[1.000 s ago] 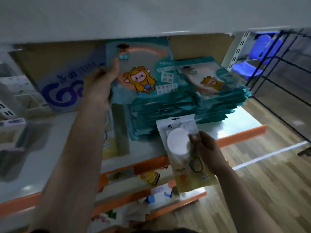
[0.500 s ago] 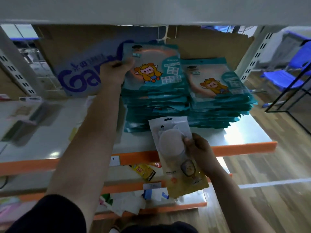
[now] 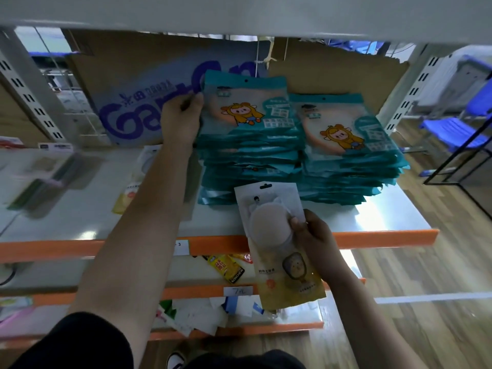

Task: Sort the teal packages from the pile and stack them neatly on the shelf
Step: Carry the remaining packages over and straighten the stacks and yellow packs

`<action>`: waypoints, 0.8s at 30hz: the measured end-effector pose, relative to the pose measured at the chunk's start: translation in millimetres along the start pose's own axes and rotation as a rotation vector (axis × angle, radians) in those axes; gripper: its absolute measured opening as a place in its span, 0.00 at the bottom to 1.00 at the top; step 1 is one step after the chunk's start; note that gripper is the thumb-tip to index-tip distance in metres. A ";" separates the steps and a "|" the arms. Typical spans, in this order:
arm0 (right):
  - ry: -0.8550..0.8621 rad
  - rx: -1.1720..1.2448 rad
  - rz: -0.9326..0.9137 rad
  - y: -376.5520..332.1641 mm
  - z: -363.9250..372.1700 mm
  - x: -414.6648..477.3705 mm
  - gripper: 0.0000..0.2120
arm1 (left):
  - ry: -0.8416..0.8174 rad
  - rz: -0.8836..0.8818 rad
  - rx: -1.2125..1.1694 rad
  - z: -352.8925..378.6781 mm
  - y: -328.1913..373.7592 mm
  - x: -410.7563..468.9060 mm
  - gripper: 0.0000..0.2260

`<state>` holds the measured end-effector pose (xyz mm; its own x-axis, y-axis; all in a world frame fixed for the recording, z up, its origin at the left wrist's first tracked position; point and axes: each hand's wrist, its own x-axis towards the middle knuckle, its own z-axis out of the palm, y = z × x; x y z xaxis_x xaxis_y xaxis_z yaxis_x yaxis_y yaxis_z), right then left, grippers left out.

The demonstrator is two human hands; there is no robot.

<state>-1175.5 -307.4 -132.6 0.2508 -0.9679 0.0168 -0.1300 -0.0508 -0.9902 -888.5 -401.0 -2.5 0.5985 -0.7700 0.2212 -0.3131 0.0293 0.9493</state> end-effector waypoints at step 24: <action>0.034 -0.168 -0.105 -72.1 289.0 59.4 0.06 | 0.038 0.452 0.889 -324.0 -199.1 -13.4 0.15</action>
<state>-874.0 -290.1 -100.3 0.2390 -0.9627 0.1265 -0.2641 -0.1899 -0.9456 -595.3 -190.0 -122.1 0.3050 -0.7826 0.5427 -0.9463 -0.1849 0.2651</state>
